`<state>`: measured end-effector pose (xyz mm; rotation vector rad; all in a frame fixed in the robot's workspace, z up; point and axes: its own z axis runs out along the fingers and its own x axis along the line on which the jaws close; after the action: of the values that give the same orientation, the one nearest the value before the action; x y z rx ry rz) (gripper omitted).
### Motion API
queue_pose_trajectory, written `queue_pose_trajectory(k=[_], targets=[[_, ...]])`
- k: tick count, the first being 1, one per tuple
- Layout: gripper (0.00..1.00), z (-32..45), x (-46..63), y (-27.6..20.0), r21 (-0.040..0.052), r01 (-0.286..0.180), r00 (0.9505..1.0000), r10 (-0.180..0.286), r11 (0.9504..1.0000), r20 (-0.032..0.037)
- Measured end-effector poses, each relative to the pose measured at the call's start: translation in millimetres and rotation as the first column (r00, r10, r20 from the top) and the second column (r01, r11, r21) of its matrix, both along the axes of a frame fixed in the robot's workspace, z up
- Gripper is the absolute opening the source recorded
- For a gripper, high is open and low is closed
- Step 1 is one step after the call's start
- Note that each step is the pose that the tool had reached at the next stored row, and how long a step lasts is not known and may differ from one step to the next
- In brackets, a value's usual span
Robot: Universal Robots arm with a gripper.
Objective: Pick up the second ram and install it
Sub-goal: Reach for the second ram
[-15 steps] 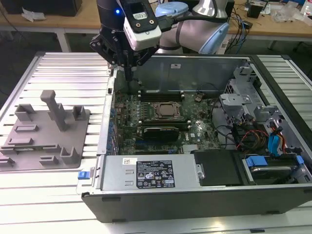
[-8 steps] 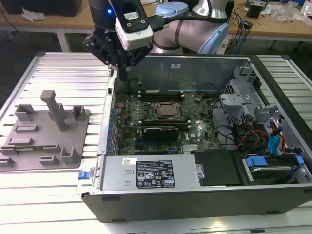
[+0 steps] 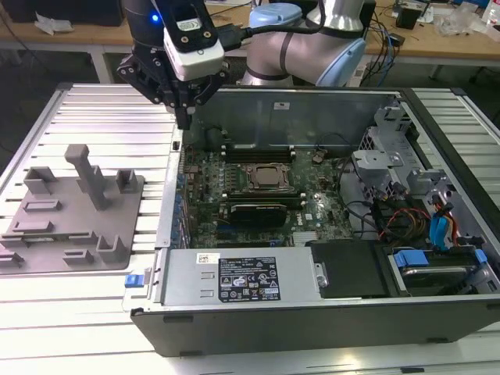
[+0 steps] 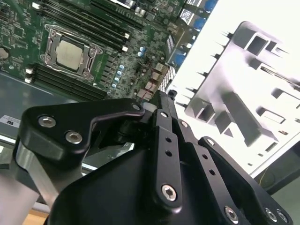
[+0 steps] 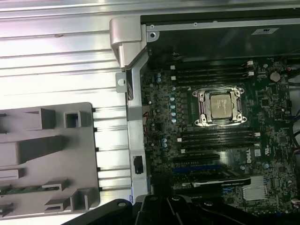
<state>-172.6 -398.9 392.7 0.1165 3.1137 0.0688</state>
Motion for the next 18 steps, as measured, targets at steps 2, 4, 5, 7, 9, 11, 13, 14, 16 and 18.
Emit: queue_pose_trajectory(k=[2,4,5,7,9,11,13,14,16,18], targets=[[0.08,0.0,-4.7,0.0,0.0001,0.0,1.0,0.0,1.0,0.0],[0.08,0.0,-7.4,0.0,0.0,0.0,1.0,0.0,1.0,0.0],[0.08,0.0,-10.0,0.0,0.0,0.0,1.0,0.0,1.0,0.0],[0.08,-0.1,-14.0,0.0,0.0001,0.0,1.0,0.0,1.0,0.0001],[0.08,0.0,-18.6,0.0,0.0,0.0,1.0,0.0,1.0,0.0],[0.08,0.0,-23.7,0.0,0.0,0.0,1.0,0.0,1.0,0.0],[0.08,0.0,-29.4,0.0,0.0,0.0,1.0,0.0,1.0,0.0],[0.08,-0.1,-32.7,0.0,0.0,0.0,1.0,0.0,1.0,0.0001],[0.08,-0.1,-39.4,0.0,0.0,0.0,1.0,0.0,1.0,0.0],[0.08,-0.2,-43.8,0.0,0.0001,0.0,1.0,0.0,1.0,0.0]])
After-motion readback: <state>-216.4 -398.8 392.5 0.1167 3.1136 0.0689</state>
